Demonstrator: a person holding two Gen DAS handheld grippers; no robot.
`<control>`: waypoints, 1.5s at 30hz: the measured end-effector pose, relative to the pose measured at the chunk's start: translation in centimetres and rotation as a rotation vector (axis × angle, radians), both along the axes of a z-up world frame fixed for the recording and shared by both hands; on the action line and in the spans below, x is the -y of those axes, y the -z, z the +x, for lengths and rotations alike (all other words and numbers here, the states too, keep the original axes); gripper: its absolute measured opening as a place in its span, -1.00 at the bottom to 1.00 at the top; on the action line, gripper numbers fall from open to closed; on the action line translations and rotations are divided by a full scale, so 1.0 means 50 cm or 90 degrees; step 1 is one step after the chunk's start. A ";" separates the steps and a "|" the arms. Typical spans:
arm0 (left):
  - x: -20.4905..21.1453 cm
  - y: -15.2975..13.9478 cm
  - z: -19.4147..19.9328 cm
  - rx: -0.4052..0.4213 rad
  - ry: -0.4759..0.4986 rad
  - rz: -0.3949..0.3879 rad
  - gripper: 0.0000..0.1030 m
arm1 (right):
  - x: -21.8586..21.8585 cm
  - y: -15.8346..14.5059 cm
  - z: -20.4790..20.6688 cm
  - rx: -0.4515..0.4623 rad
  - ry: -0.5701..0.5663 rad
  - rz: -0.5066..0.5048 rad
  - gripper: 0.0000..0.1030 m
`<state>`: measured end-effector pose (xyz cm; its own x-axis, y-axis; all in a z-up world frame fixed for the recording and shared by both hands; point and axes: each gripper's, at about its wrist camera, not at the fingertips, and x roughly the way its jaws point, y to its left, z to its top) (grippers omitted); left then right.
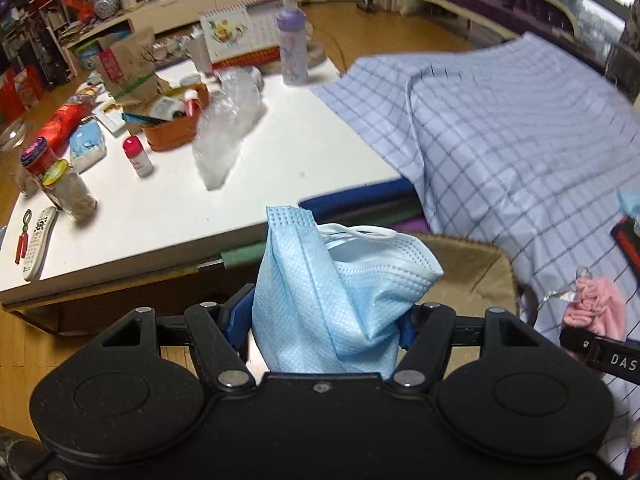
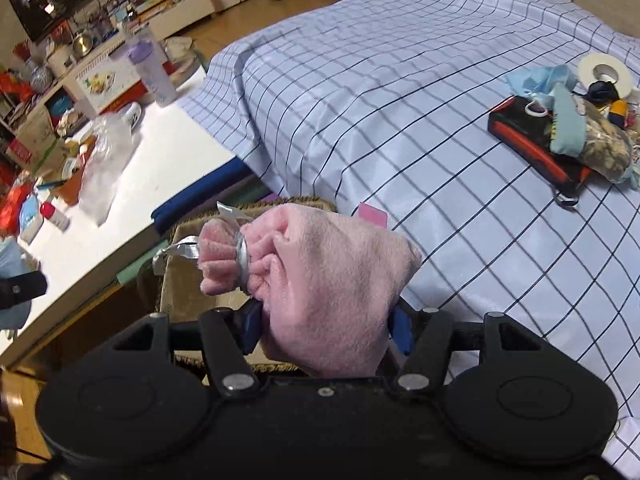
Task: Organize soft objects
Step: 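Carry the mask and pink pouch with both tools over the woven basket, then open both tools to drop the mask and pink pouch into the basket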
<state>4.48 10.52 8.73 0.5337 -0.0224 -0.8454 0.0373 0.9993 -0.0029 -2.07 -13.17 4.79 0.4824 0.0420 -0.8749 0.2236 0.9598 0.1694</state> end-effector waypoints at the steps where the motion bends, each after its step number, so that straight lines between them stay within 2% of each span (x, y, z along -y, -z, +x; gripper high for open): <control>1: 0.007 0.013 0.005 -0.010 0.004 0.004 0.21 | -0.001 0.004 0.001 -0.004 -0.002 0.001 0.19; 5: 0.042 0.076 0.009 -0.061 0.015 -0.004 0.21 | 0.002 0.014 -0.003 -0.018 -0.006 -0.001 0.19; 8: 0.078 0.119 0.019 -0.083 0.027 0.015 0.21 | 0.002 0.023 0.003 -0.029 -0.008 -0.005 0.19; 19: 0.131 0.198 0.072 -0.137 0.064 0.035 0.22 | -0.034 0.064 0.081 -0.066 -0.036 -0.031 0.19; 21: 0.132 0.210 0.085 -0.146 0.062 0.036 0.27 | -0.043 0.074 0.101 -0.071 -0.042 -0.034 0.20; 23: 0.130 0.220 0.096 -0.151 0.061 0.032 0.54 | -0.051 0.083 0.117 -0.076 -0.045 -0.033 0.23; 25: 0.125 0.228 0.106 -0.158 0.058 0.021 0.64 | -0.058 0.092 0.132 -0.077 -0.047 -0.035 0.30; 27: 0.117 0.237 0.114 -0.167 0.049 0.013 0.64 | -0.062 0.098 0.141 -0.075 -0.048 -0.044 0.42; 33: 0.103 0.260 0.124 -0.200 0.039 0.005 0.64 | -0.060 0.108 0.140 -0.085 -0.046 -0.052 0.44; 41: 0.104 0.266 0.104 -0.216 0.037 0.004 0.64 | -0.047 0.112 0.113 -0.093 -0.037 -0.075 0.49; 45: 0.109 0.259 0.086 -0.211 0.043 0.009 0.64 | -0.042 0.101 0.091 -0.086 -0.034 -0.084 0.63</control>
